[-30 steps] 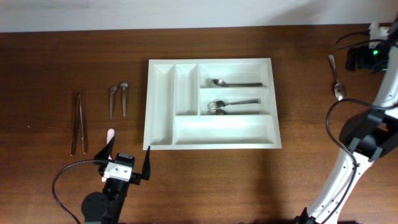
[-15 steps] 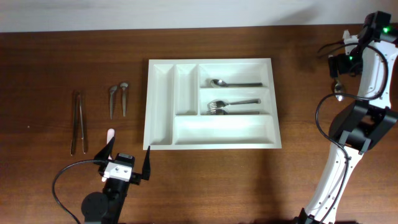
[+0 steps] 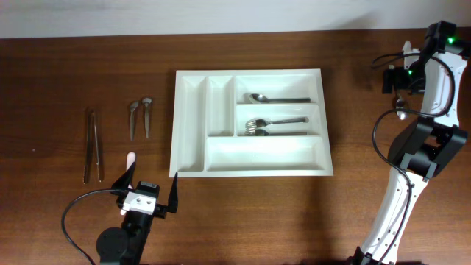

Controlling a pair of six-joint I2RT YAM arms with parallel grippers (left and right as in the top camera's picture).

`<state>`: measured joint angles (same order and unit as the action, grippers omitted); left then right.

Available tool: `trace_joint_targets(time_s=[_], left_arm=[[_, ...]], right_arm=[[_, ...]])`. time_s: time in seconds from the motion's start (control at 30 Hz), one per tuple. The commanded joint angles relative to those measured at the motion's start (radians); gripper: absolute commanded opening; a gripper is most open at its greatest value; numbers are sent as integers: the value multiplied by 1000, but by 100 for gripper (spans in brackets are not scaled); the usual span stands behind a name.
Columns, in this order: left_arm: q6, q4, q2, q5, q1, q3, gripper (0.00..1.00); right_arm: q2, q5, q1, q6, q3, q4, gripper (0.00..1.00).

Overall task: Pack container
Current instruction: 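Lower the right gripper and grasp the second spoon's handle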

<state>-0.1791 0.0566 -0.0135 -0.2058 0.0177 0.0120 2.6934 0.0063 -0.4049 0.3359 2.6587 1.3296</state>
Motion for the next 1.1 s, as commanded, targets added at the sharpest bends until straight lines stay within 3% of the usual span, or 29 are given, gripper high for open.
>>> trace_joint_targets(time_s=[0.0,1.07], left_arm=[[5,5,8,0,4,-3,99],[5,5,8,0,4,-3,99]], right_arm=[[39,-29,-6,-19,-8,-3,99],[63,-66,-33,-12,-28,-70,99]])
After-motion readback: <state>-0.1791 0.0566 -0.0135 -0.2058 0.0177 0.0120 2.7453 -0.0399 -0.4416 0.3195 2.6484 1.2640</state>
